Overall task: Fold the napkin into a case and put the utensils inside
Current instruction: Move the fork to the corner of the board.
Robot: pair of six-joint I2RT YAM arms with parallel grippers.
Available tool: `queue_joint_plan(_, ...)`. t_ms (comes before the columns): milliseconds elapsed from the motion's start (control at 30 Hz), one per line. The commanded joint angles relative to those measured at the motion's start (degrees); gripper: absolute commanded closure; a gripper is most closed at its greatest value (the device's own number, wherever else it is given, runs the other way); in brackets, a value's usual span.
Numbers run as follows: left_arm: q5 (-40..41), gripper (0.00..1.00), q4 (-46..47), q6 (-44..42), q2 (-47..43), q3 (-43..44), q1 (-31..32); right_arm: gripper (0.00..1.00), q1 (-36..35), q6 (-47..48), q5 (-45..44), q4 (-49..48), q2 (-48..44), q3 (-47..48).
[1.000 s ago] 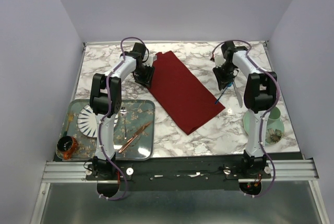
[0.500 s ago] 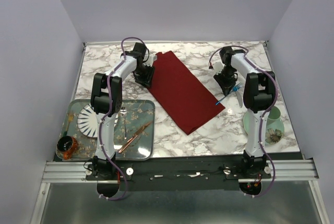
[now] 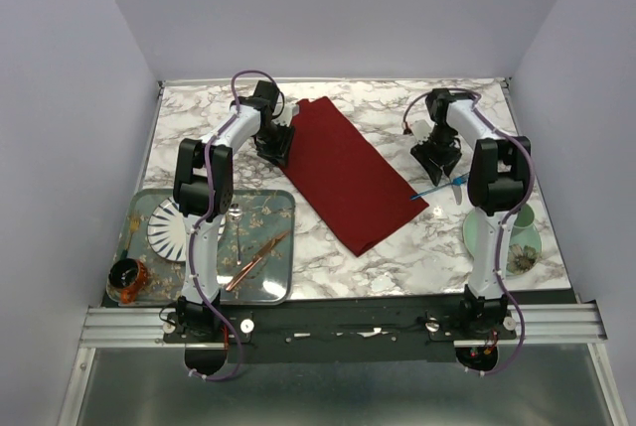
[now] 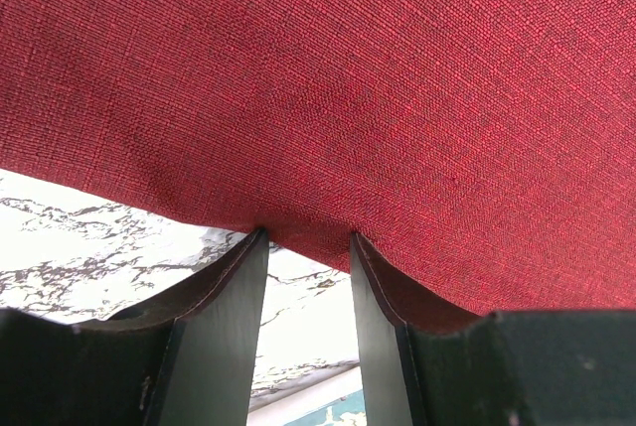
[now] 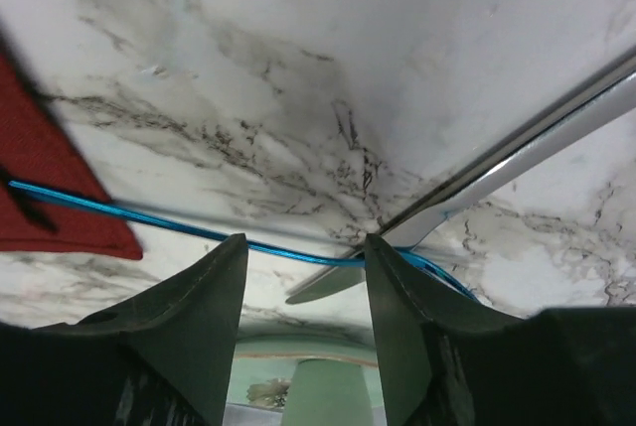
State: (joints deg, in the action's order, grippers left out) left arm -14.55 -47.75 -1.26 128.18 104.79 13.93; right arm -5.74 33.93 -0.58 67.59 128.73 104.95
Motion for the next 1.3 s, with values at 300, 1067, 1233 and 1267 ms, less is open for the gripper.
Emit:
queue_joint_plan(300, -1.0, 0.5, 0.0, -0.9, -0.5, -0.1, -0.3, 0.38, -2.0, 13.1, 7.7, 3.5, -8.8, -6.1)
queue_joint_plan(1067, -0.7, 0.5, 0.0, -0.2, 0.0, 0.5, -0.4, 0.57, -3.9, 30.7, 0.9, -14.2, -10.6, -21.9)
queue_joint_plan(1233, -0.7, 0.5, 0.0, -0.2, 0.4, 1.2, -0.4, 0.64, -4.0, 33.6, 1.2, -17.2, -13.7, -24.9)
queue_joint_plan(1267, -0.7, 0.5, 0.1, -0.2, 0.4, 1.2, -0.4, 0.7, -4.0, 33.9, 1.3, -17.5, -14.1, -25.7)
